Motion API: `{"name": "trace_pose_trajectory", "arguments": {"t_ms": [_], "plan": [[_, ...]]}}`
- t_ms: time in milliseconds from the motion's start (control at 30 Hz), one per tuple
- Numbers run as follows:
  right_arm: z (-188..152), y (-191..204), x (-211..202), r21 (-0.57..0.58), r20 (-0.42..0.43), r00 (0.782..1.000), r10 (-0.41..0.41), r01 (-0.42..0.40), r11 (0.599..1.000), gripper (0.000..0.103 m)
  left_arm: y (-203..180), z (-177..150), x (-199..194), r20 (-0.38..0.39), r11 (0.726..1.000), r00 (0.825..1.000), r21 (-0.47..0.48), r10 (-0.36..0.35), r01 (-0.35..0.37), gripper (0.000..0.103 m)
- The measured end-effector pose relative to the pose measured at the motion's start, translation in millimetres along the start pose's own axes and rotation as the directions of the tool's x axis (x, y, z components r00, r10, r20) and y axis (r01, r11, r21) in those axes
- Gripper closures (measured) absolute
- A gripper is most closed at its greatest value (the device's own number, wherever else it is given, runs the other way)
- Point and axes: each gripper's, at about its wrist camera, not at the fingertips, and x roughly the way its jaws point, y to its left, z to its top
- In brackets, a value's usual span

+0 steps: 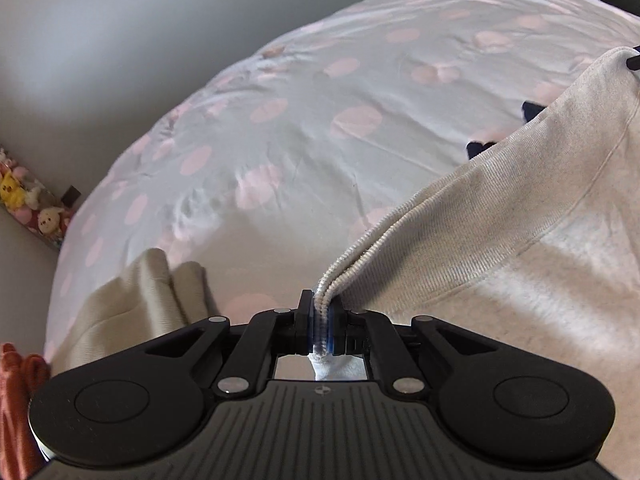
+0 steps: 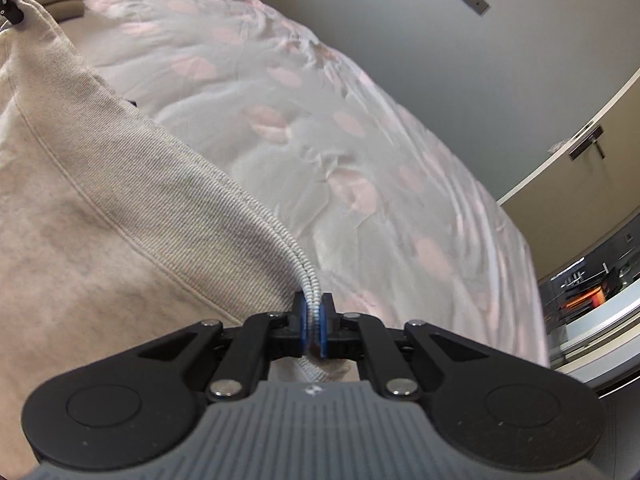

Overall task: Fold clothes
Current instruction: 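Lift the hem with both grippers and fold the sweatshirt over toward the collar, then lower the folded sweatshirt onto the bed and open both grippers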

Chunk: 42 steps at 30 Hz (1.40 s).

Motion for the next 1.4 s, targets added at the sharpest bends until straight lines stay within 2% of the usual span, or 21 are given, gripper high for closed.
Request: {"name": "trace_pose_trajectory", "arguments": {"t_ms": [200, 367, 467, 567, 600, 633, 700, 800, 867, 1000, 1067, 1167, 1200, 1333, 1400], "plan": [[-16, 10, 39, 0.031, -0.043, 0.998, 0.050, -0.049, 0.998, 0.096, -10, -14, 41, -0.040, 1.000, 0.999, -0.012, -0.029, 0.029, 0.098], [-16, 14, 49, 0.068, -0.052, 0.997, 0.055, -0.052, 0.996, 0.094, -20, -13, 36, -0.047, 0.999, 0.999, 0.027, 0.019, -0.018, 0.096], [-10, 8, 41, 0.118, -0.064, 0.996, 0.054, -0.046, 0.992, 0.089, -17, -11, 21, -0.052, 0.999, 0.998, 0.010, 0.036, -0.035, 0.086], [-10, -2, 15, 0.176, -0.039, 0.999, 0.037, -0.030, 0.984, 0.074, -7, -13, -10, -0.037, 0.998, 0.998, -0.044, 0.051, -0.052, 0.073], [-12, -4, 4, 0.196, -0.032, 0.999, 0.027, -0.021, 0.980, 0.067, -5, -15, -22, -0.026, 0.996, 0.998, -0.066, 0.056, -0.058, 0.065], [-14, -7, -7, 0.220, -0.025, 1.000, 0.018, -0.012, 0.975, 0.065, -4, -19, -34, -0.017, 0.994, 0.998, -0.088, 0.058, -0.059, 0.059], [-23, -10, -29, 0.286, -0.012, 1.000, 0.027, -0.022, 0.958, 0.065, -4, -28, -56, -0.002, 0.991, 0.999, -0.127, 0.048, -0.048, 0.058], [-44, -8, -64, 0.402, 0.009, 0.998, 0.061, -0.060, 0.914, 0.065, -13, -48, -86, 0.012, 0.981, 1.000, -0.195, 0.015, -0.012, 0.059], [-64, -1, -83, 0.490, 0.023, 0.996, 0.086, -0.086, 0.867, 0.065, -20, -65, -103, 0.027, 0.965, 1.000, -0.260, -0.007, 0.014, 0.059], [-107, 18, -118, 0.659, 0.056, 0.990, 0.133, -0.137, 0.740, 0.066, -39, -102, -128, 0.074, 0.911, 0.995, -0.402, -0.066, 0.090, 0.060], [-126, 28, -128, 0.724, 0.074, 0.985, 0.153, -0.159, 0.672, 0.066, -48, -119, -134, 0.090, 0.885, 0.993, -0.452, -0.077, 0.109, 0.067], [-147, 47, -130, 0.780, 0.076, 0.983, 0.169, -0.165, 0.604, 0.066, -50, -138, -132, 0.077, 0.832, 0.993, -0.541, -0.091, 0.118, 0.070], [-152, 52, -127, 0.793, 0.070, 0.982, 0.176, -0.162, 0.588, 0.066, -50, -143, -129, 0.073, 0.817, 0.992, -0.563, -0.100, 0.124, 0.070], [-167, 61, -116, 0.824, 0.038, 0.981, 0.190, -0.138, 0.549, 0.067, -53, -157, -111, -0.012, 0.827, 0.997, -0.560, -0.072, 0.053, 0.073], [-171, 62, -113, 0.833, 0.030, 0.980, 0.196, -0.133, 0.537, 0.068, -55, -168, -99, -0.053, 0.810, 0.994, -0.584, -0.094, 0.045, 0.074]]}}
